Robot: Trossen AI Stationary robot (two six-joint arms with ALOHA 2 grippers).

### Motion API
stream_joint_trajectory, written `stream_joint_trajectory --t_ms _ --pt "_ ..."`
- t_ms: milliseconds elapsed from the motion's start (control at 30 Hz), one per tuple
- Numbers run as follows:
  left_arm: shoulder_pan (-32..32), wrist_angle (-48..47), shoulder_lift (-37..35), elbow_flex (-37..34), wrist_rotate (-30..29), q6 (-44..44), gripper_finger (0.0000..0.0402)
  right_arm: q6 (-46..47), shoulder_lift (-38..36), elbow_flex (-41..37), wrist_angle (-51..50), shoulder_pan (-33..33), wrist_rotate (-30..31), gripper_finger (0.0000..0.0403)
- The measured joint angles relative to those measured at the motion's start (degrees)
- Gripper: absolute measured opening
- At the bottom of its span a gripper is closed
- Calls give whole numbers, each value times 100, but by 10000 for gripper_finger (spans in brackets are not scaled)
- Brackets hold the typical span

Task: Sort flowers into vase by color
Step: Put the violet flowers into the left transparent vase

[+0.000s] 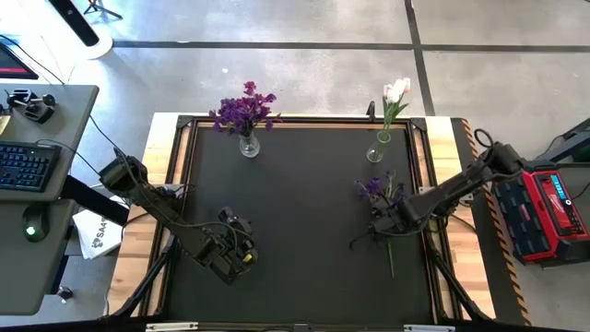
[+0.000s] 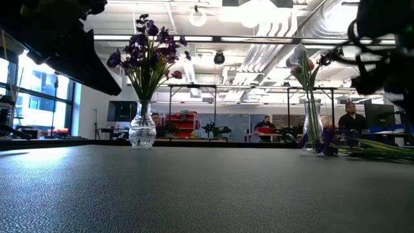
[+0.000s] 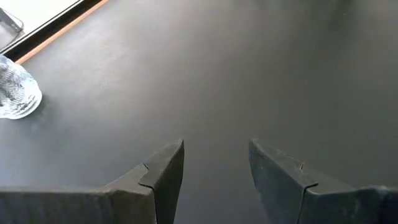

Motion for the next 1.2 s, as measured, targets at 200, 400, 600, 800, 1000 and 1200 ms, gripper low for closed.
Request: stream_joint_trajectory --t_ms 200,400,600,800,1000,1200 --pt "23 119 0 0 -24 113 170 308 -12 -576 816 0 -134 191" --pt "48 178 2 0 -24 113 170 255 -13 -608 1096 2 -67 83" --pt "69 226 1 0 609 307 170 -266 -4 -638 1786 4 165 13" --pt "73 587 2 0 750 995 170 -1888 14 -636 4478 -2 1294 3" --pt "4 1230 2 2 1148 2040 170 -4415 4 -634 7256 9 1907 2" --pt "-293 2174 2 2 238 3174 170 -6459 120 -630 9137 82 1812 1"
